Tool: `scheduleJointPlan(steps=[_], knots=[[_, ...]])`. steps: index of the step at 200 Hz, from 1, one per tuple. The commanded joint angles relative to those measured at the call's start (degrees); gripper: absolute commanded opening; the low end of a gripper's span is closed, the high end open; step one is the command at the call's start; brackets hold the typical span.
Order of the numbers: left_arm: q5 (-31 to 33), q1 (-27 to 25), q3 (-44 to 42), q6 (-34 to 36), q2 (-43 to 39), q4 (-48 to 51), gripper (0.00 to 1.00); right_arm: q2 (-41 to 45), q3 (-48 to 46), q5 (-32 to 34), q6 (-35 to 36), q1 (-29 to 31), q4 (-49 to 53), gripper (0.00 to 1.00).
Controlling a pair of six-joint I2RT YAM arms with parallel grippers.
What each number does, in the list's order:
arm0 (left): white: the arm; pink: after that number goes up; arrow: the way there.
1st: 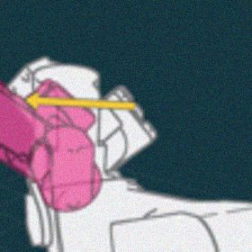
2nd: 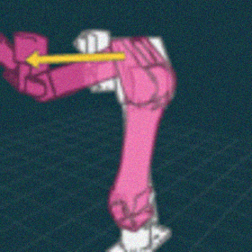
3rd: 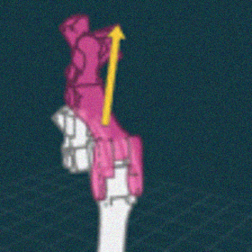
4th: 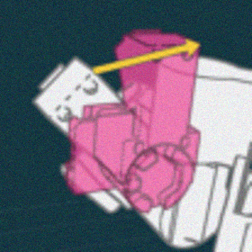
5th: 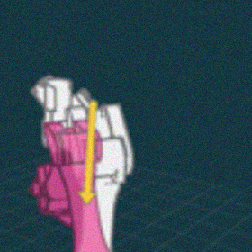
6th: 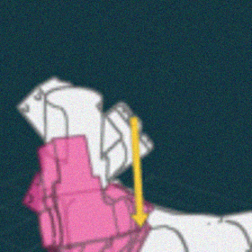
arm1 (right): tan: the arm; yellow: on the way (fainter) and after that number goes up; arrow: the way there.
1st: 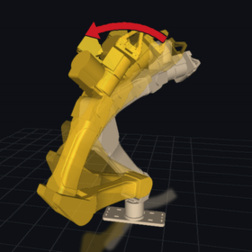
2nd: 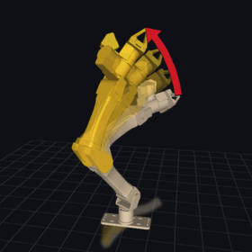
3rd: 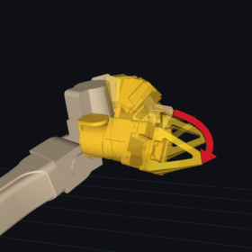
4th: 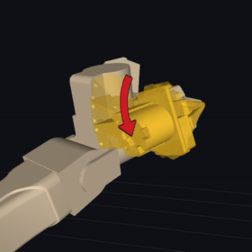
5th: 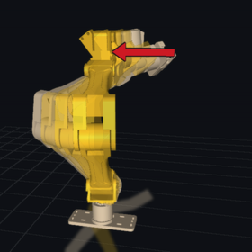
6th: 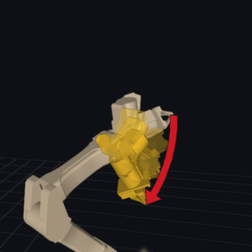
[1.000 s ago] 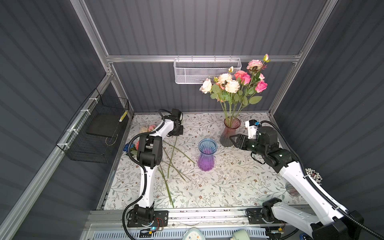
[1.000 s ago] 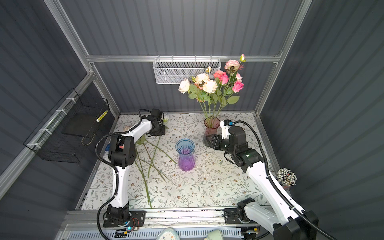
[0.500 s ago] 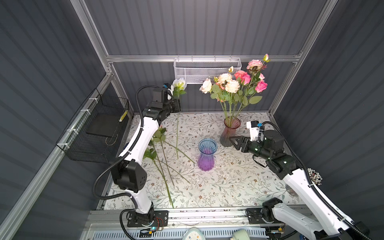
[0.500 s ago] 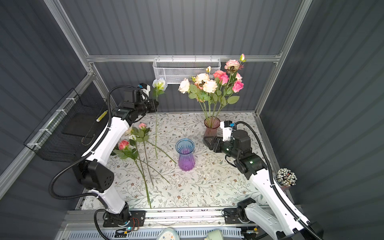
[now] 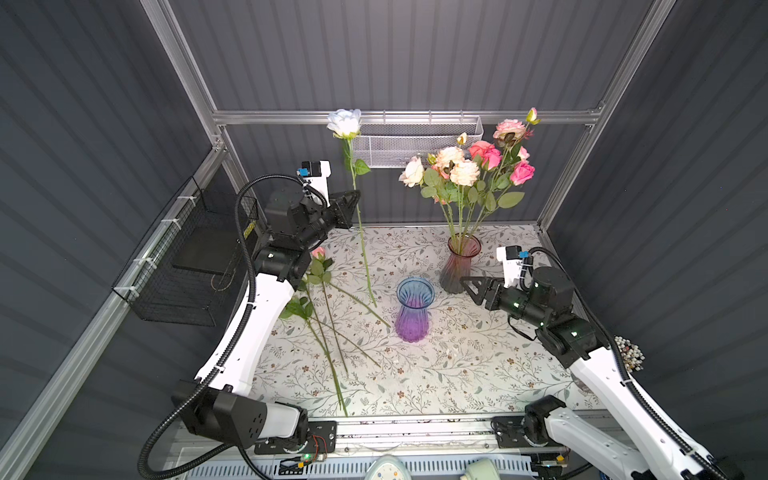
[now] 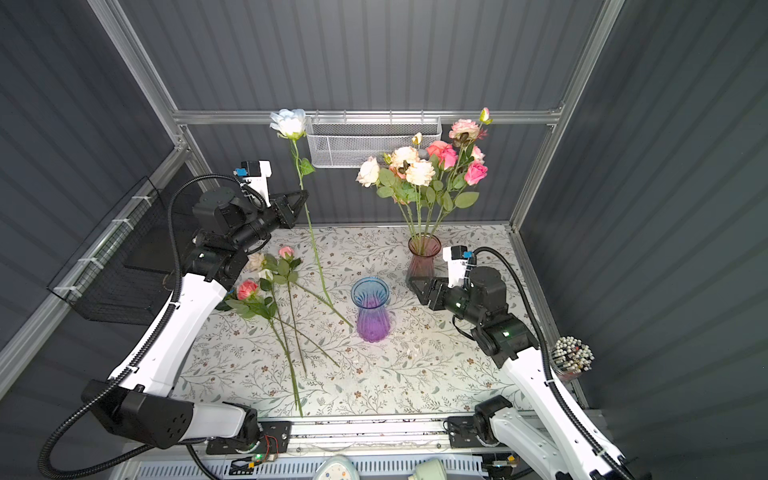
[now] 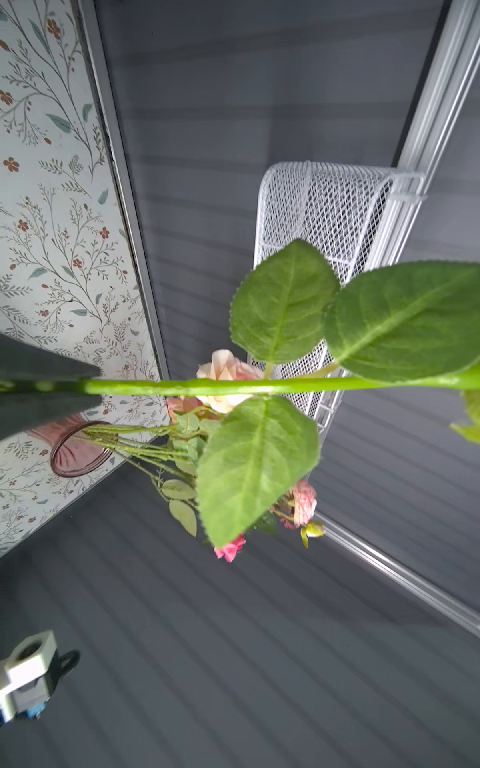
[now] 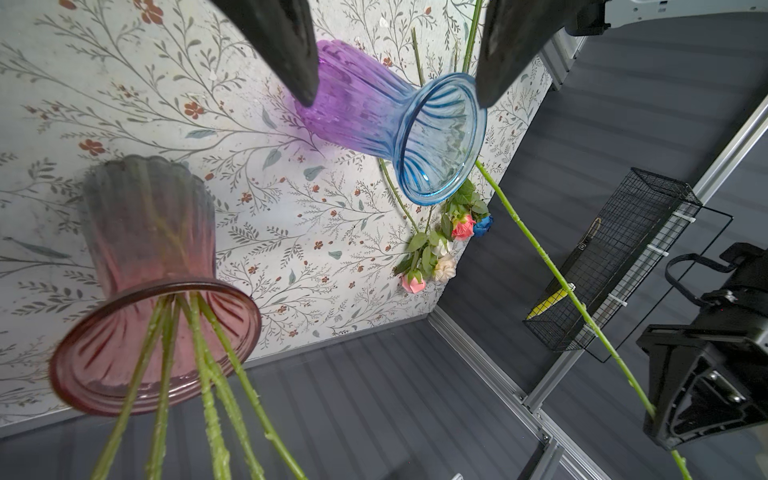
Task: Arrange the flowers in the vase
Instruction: 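Lift the white rose high with the left gripper over the blue-purple vase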
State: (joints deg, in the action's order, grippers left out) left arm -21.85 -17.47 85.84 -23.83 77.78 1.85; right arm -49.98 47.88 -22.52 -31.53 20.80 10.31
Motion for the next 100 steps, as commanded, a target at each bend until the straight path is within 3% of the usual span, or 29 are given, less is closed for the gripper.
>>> scheduleJointPlan(steps=[1,37,100], knots=[[-4.4,-3.4,-1.5,-0.1,-3.7,-8.2,0.0,0.5,-0.8,-0.1,-0.3,0.3,-1.0,0.62],[-2.1,-9.7,1.7,3.7,-4.8,-9.2,0.0,0.8,-1.0,0.4,-0.5,0.4,-0.9,0.62],[-3.0,-11.2,8.9,1.4,-0.5,-10.2,0.0,1.2,-1.3,0.7,-1.3,0.4,-1.5,0.62]])
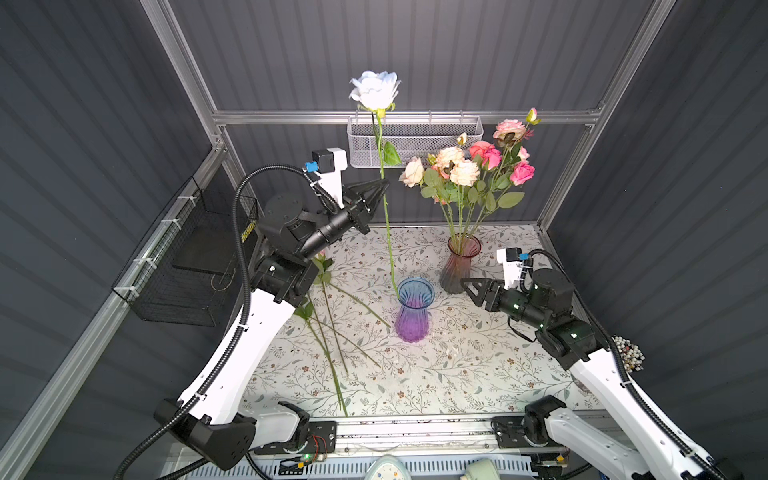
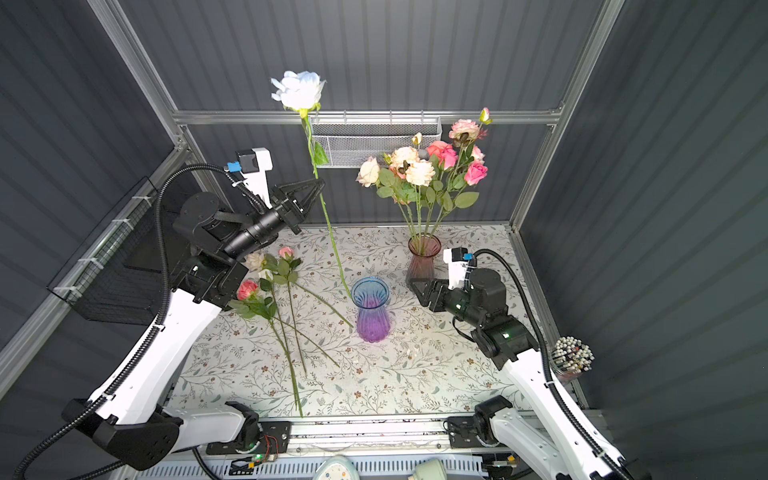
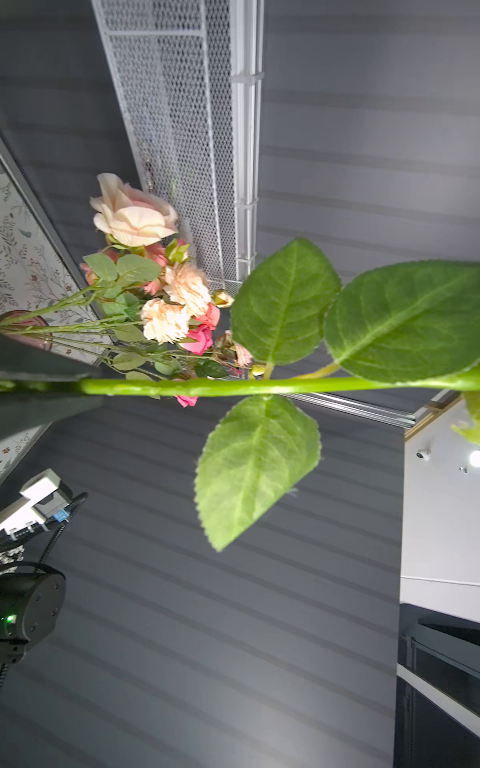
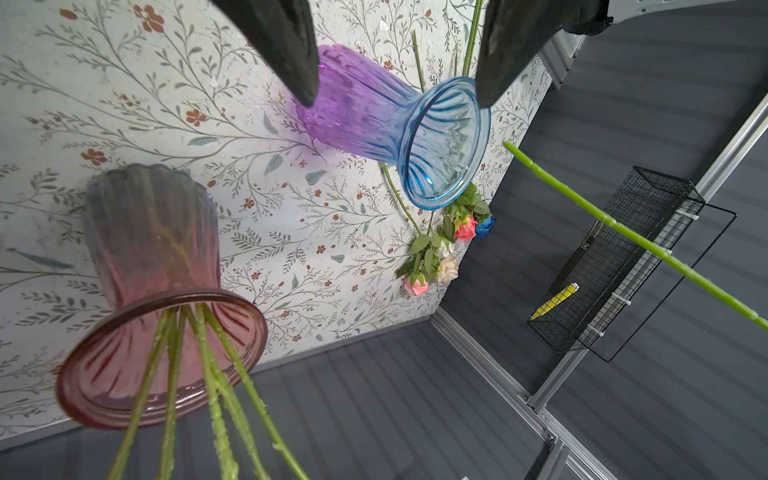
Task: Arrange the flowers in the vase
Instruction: 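Lift the white rose high with the left gripper over the blue-purple vase, then lower the white rose stem into the blue-purple vase and open the left gripper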
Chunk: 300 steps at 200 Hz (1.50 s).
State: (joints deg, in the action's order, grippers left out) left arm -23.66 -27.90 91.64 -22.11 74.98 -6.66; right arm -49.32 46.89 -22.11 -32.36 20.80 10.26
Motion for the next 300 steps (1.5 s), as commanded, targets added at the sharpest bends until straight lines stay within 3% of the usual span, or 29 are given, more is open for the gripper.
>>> scheduleJointPlan(steps=[1,43,85,133,188,213,300], knots=[[-1.2,-0.9,3.1,-0.3,2.4,-1.7,0.0,0.5,-0.3,0.3,-0.5,0.4,-1.5,0.62],[-0.2,-2.2,1.7,-0.5,4.6,-4.2,0.0,0.6,-0.4,0.0,-0.4,0.4,-1.4,0.62],[2.9,-7.1,-12.6,-0.7,5.4,-12.0,0.0,0.5,-2.5,-0.9,-1.7,0.4,-2.9,0.62],[9.9,-13.2,-22.0,3.3,6.9,-10.4,0.0,-0.1,-3.7,-1.5,-2.2,0.5,-3.6,0.62],[11.7,-14.2,-24.4,4.8,6.9,-6.4,0.14,-1.2,-4.3,-1.7,-2.6,0.5,-4.9,0.62],[11.9,-14.2,-24.3,5.2,6.1,-3.1,0.4,-1.0,-4.2,-1.6,-2.4,0.4,-4.8,0.63],[17.8,-14.3,-26.1,10.6,-0.5,6.1,0.6,-0.5,-3.8,-1.5,-1.9,0.6,-4.5,0.63]])
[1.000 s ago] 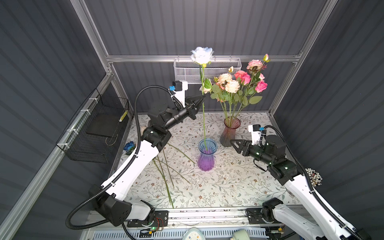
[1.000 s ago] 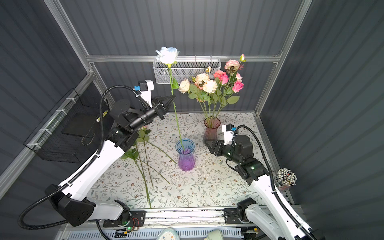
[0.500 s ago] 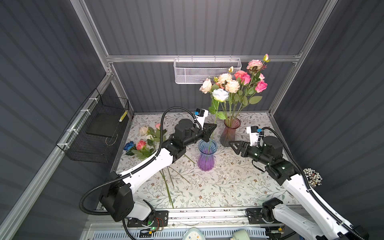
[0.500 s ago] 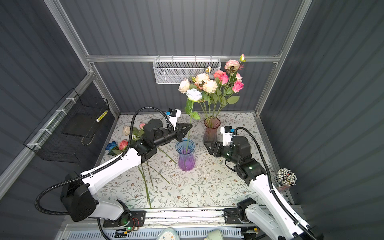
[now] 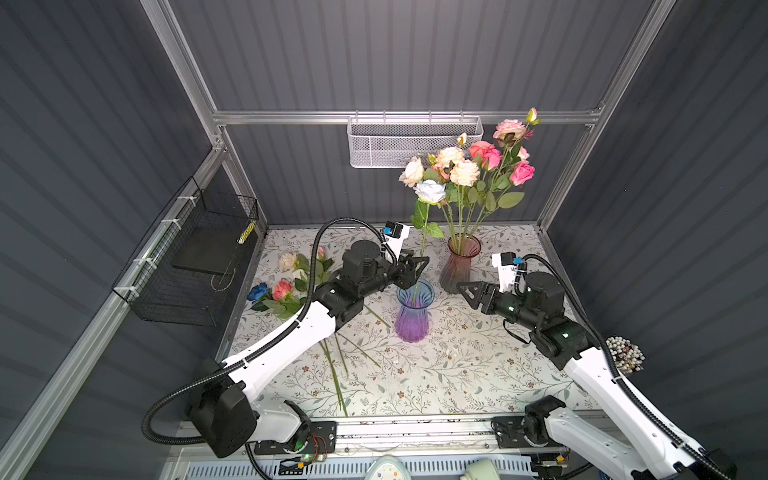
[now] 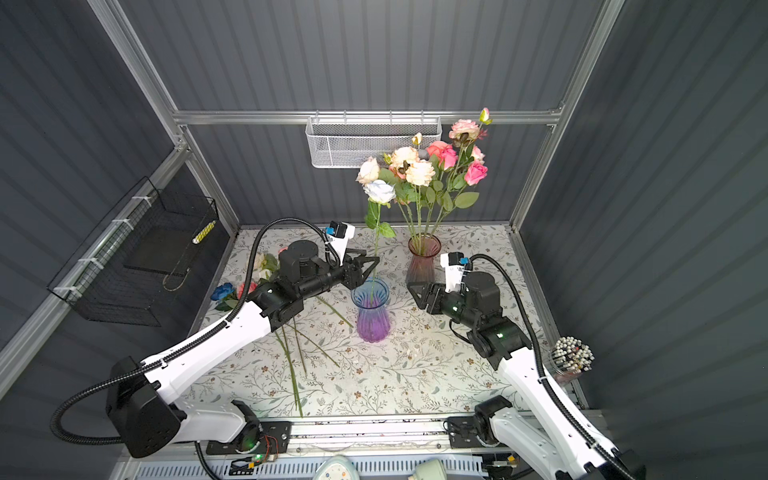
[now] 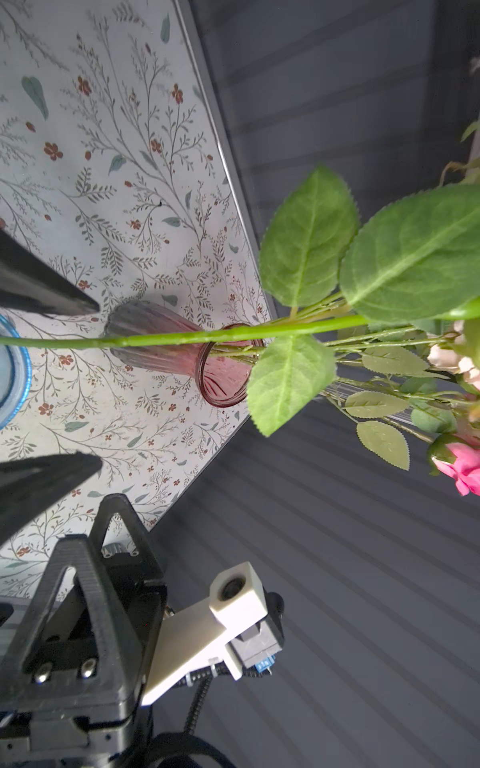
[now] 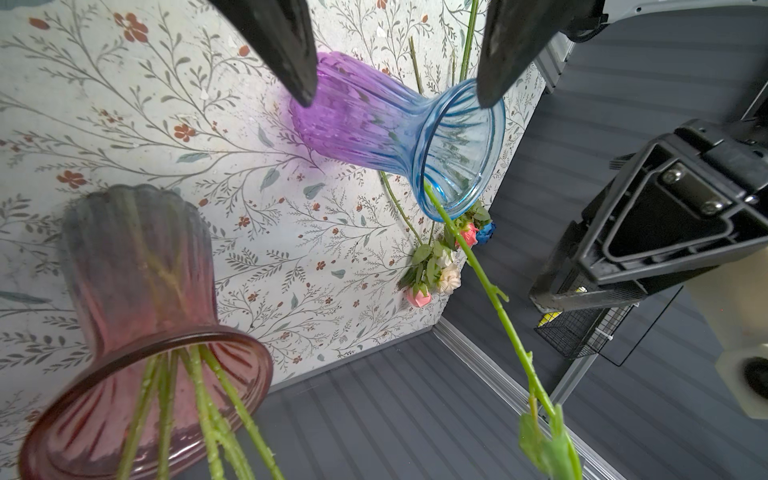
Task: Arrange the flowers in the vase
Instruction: 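Lower the white rose stem into the blue-purple vase and open the left gripper, then move the left gripper down to the loose roses and grasp a pink rose stem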
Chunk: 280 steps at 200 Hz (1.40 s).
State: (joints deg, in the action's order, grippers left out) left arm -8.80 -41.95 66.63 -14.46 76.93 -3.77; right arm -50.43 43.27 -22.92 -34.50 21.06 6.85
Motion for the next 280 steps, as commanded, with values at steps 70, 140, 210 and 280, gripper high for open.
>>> scheduleJointPlan(steps=[70,140,210,280], knots=[[34.0,2.2,-7.1,-2.2,-10.3,12.4,0.63,2.5,0.1,-0.1,1.6,0.4,1.4,0.62],[31.8,22.3,-5.8,-18.8,3.8,31.3,0.51,2.8,-0.4,-0.3,2.4,0.4,3.4,0.6],[23.5,28.5,-5.6,-19.7,19.0,30.1,0.45,2.7,-0.6,-0.6,3.2,0.4,3.8,0.6],[18.3,28.8,-6.0,-18.8,23.9,25.5,0.11,2.4,-0.4,-0.3,3.6,0.4,4.3,0.6]])
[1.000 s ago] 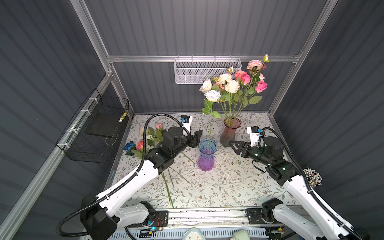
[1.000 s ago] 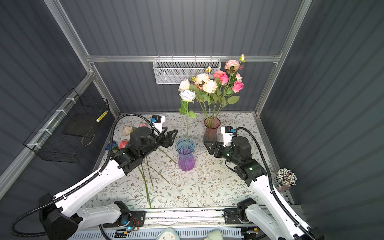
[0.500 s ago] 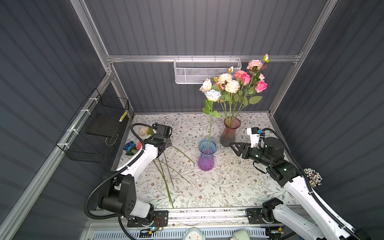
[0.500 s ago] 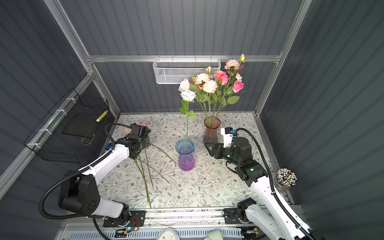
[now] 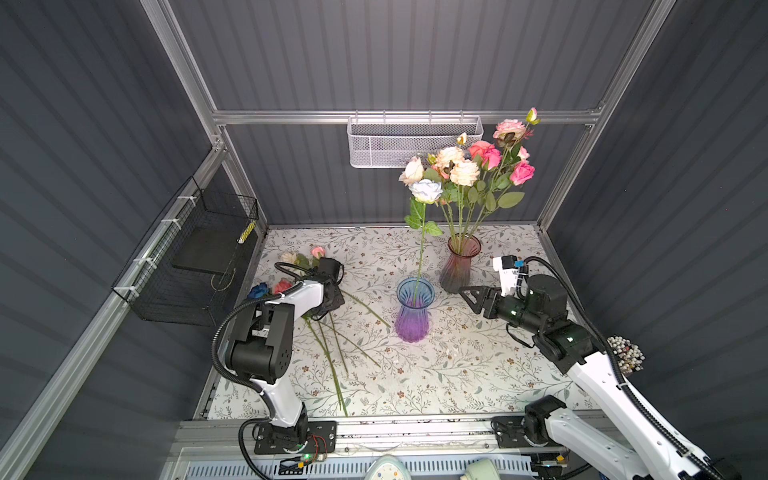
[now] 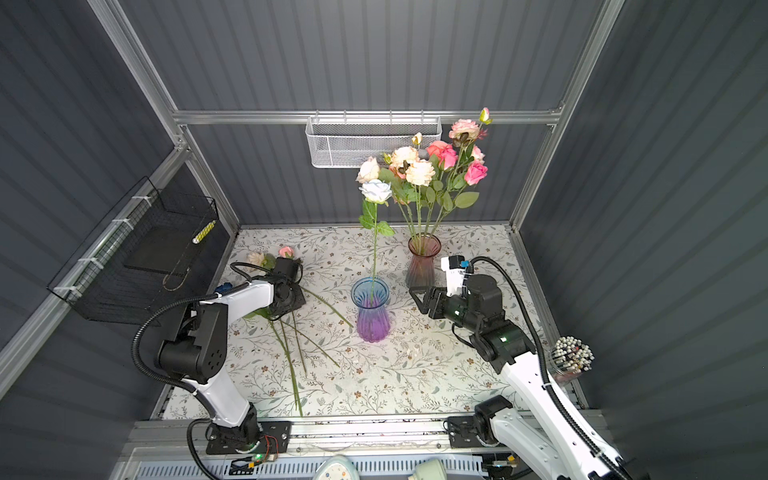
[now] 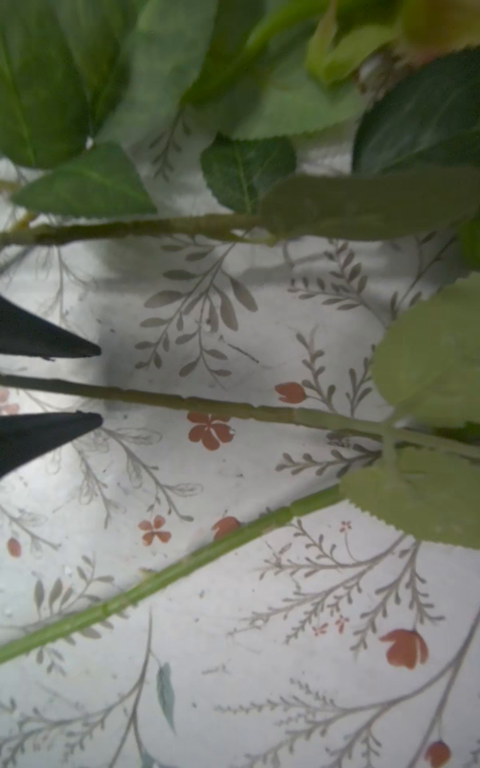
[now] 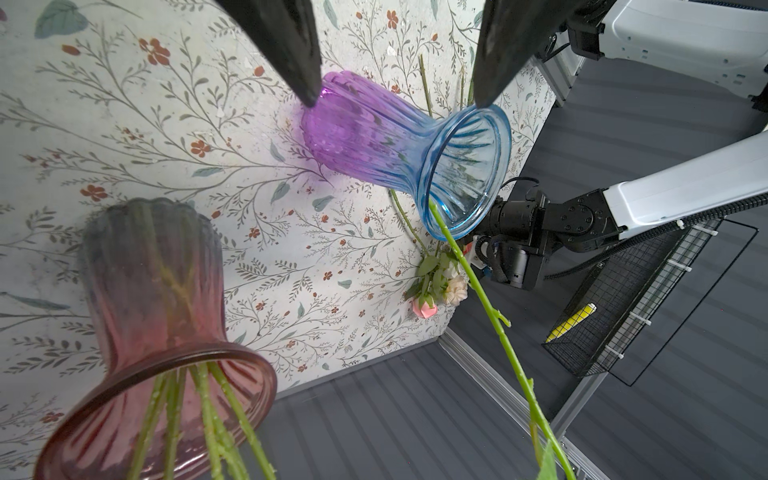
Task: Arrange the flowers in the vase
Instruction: 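Move the left gripper down to the loose roses and grasp a pink rose stem, then lift the pink rose high with the left gripper over the blue-purple vase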
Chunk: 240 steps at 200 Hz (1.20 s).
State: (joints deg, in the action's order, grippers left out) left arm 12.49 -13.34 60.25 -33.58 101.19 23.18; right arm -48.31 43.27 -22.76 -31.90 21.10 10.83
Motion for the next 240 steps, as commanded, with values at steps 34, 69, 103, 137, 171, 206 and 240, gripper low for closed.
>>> scheduleJointPlan(steps=[34,69,103,137,171,206,240], knots=[[-11.0,0.0,4.7,1.4,-4.4,2.7,0.0,-0.1,0.7,0.1,2.2,0.3,1.6,0.6],[-12.4,0.0,8.1,2.5,-11.2,7.3,0.0,0.9,1.8,2.0,3.5,0.3,2.5,0.61],[-15.4,0.0,8.7,3.3,-16.9,7.3,0.0,0.5,1.1,0.4,1.7,0.3,1.2,0.6],[-21.1,0.0,6.7,5.4,-23.2,-1.6,0.0,0.8,0.3,-2.6,1.2,0.3,-0.8,0.61],[-20.4,-1.0,1.8,8.9,-31.4,-15.4,0.0,1.0,-2.8,-16.5,4.1,0.3,-4.0,0.62],[-22.3,-1.9,-6.7,9.0,-39.6,-36.1,0.0,1.2,-7.0,-21.4,-0.9,0.4,-12.5,0.64],[-26.1,-4.3,-5.4,10.3,-41.0,-43.5,0.0,1.8,-9.4,-13.2,-3.1,0.4,-15.4,0.67]])
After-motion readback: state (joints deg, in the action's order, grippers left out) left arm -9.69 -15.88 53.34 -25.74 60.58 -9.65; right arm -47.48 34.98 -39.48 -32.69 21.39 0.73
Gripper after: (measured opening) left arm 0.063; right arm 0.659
